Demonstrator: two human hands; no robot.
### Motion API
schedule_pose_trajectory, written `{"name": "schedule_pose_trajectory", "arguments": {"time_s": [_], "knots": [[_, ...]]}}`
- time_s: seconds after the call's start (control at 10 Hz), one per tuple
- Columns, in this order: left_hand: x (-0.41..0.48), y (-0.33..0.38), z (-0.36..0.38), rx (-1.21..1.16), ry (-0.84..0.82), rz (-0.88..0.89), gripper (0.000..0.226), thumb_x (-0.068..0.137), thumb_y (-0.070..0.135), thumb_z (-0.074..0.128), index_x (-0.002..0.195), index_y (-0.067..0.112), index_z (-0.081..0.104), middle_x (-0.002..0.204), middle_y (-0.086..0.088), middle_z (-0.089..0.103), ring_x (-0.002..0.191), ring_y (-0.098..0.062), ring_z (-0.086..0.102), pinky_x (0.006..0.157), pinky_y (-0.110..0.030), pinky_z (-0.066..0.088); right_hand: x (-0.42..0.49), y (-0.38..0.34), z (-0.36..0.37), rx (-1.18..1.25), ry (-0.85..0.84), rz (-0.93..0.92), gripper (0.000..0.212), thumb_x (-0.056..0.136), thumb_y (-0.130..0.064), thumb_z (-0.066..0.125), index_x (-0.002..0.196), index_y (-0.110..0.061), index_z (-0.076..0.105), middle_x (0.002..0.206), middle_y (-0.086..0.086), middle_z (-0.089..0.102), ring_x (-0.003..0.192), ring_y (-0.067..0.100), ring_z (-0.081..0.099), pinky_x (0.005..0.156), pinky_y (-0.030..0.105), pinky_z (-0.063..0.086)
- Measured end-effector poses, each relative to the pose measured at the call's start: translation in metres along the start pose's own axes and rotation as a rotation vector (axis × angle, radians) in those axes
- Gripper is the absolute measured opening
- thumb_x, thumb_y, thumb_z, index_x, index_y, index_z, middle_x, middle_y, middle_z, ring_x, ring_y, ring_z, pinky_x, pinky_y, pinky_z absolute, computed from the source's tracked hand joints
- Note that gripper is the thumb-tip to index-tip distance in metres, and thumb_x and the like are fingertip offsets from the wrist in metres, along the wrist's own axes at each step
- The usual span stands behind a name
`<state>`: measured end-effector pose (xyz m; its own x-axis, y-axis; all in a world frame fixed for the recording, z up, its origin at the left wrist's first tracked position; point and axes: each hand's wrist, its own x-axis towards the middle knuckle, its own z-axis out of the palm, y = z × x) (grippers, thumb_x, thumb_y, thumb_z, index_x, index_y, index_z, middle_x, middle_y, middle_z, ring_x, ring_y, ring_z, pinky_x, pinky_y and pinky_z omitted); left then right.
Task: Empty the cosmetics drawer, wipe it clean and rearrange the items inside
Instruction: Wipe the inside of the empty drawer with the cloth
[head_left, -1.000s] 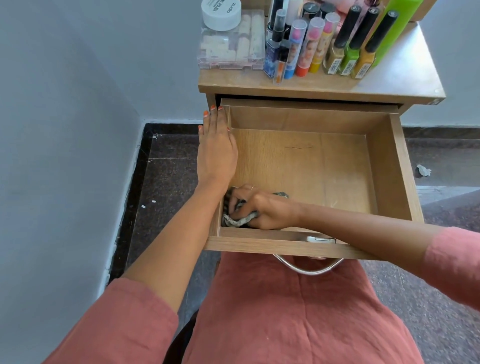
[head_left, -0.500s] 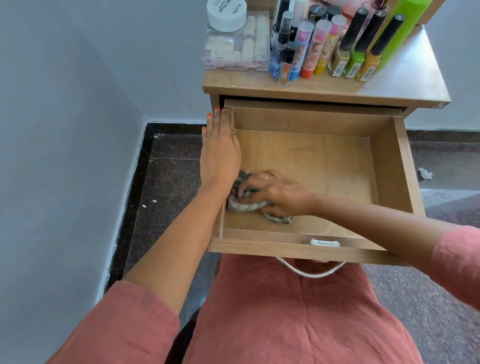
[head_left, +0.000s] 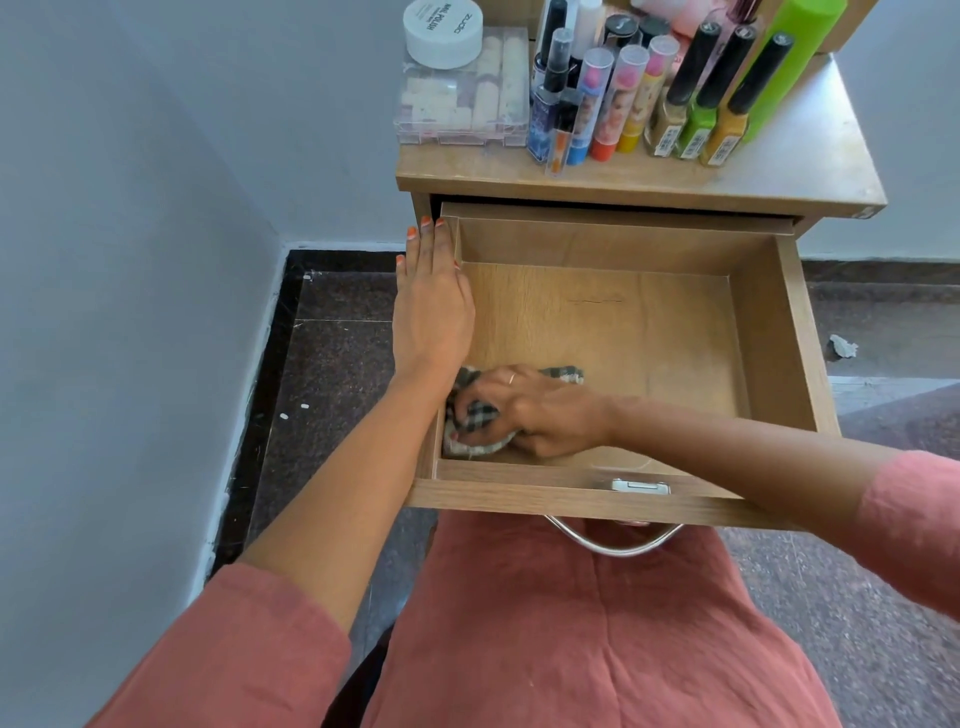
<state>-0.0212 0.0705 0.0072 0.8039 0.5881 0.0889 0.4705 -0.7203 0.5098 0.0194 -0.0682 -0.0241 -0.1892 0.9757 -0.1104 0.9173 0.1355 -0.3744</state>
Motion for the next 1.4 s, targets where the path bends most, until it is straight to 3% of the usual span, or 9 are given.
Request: {"name": "schedule_pose_trajectory", "arguments": {"time_s": [0.1, 0.3, 0.4, 0.6, 1.0, 1.2, 1.4], "knots": [[0.000, 0.000, 0.000, 0.009, 0.002, 0.002, 0.046, 0.100, 0.012, 0.020, 0.145, 0.005, 0.016, 0.155, -0.011, 0.013, 0.145, -0.021, 0.006, 0.119, -0.032, 0.005, -0.001, -0.004, 0.001, 0.030, -0.044, -0.006, 0.049, 0.067, 0.004, 0.046, 0.106, -0.017, 0.068, 0.124, 0.011, 0.053, 0.116, 0.032, 0.047, 0.098, 0.047, 0.032], [0.000, 0.000, -0.001, 0.028, -0.007, 0.005, 0.046, 0.100, 0.014, 0.020, 0.146, 0.007, 0.015, 0.156, -0.010, 0.007, 0.145, -0.021, 0.001, 0.118, -0.033, 0.003, -0.022, -0.001, -0.001, 0.070, -0.060, 0.027, 0.048, 0.073, 0.007, 0.054, 0.112, -0.019, 0.066, 0.131, 0.008, 0.051, 0.124, 0.029, 0.043, 0.101, 0.046, 0.032], [0.000, 0.000, -0.001, 0.052, -0.028, 0.009, 0.047, 0.101, 0.017, 0.019, 0.146, 0.008, 0.012, 0.157, -0.010, 0.004, 0.145, -0.021, -0.001, 0.118, -0.033, 0.001, -0.047, 0.006, 0.000, 0.063, -0.033, 0.026, 0.047, 0.071, 0.005, 0.061, 0.110, -0.022, 0.067, 0.127, 0.007, 0.054, 0.118, 0.028, 0.048, 0.096, 0.047, 0.039], [0.001, -0.001, 0.000, 0.090, -0.051, 0.011, 0.048, 0.101, 0.019, 0.019, 0.147, 0.008, 0.008, 0.157, -0.009, 0.000, 0.145, -0.021, -0.004, 0.118, -0.034, -0.001, -0.091, 0.019, -0.006, 0.071, -0.070, 0.064, 0.039, 0.078, -0.003, 0.059, 0.111, -0.024, 0.066, 0.128, 0.007, 0.053, 0.119, 0.029, 0.047, 0.099, 0.041, 0.035], [0.000, -0.001, 0.000, 0.104, -0.038, 0.020, 0.048, 0.101, 0.019, 0.019, 0.147, 0.008, 0.008, 0.157, -0.009, 0.000, 0.145, -0.020, -0.004, 0.117, -0.032, -0.002, -0.035, 0.007, -0.001, -0.038, -0.014, -0.073, 0.039, 0.065, 0.006, 0.064, 0.097, -0.017, 0.070, 0.121, 0.010, 0.057, 0.112, 0.033, 0.052, 0.094, 0.050, 0.045], [0.000, -0.002, 0.001, 0.103, -0.028, 0.025, 0.048, 0.101, 0.019, 0.019, 0.147, 0.008, 0.009, 0.157, -0.009, 0.002, 0.145, -0.020, -0.002, 0.118, -0.032, -0.001, -0.013, 0.000, 0.004, -0.040, -0.004, -0.064, 0.036, 0.075, 0.001, 0.059, 0.105, -0.015, 0.069, 0.128, 0.011, 0.054, 0.119, 0.031, 0.049, 0.100, 0.045, 0.039], [0.000, -0.002, 0.001, 0.085, -0.034, 0.015, 0.048, 0.101, 0.018, 0.019, 0.147, 0.008, 0.008, 0.157, -0.008, 0.001, 0.145, -0.019, -0.003, 0.118, -0.032, -0.001, -0.054, 0.010, -0.002, -0.040, -0.006, -0.029, 0.035, 0.086, -0.013, 0.048, 0.117, -0.020, 0.062, 0.126, 0.008, 0.056, 0.117, 0.028, 0.052, 0.102, 0.041, 0.041]]}}
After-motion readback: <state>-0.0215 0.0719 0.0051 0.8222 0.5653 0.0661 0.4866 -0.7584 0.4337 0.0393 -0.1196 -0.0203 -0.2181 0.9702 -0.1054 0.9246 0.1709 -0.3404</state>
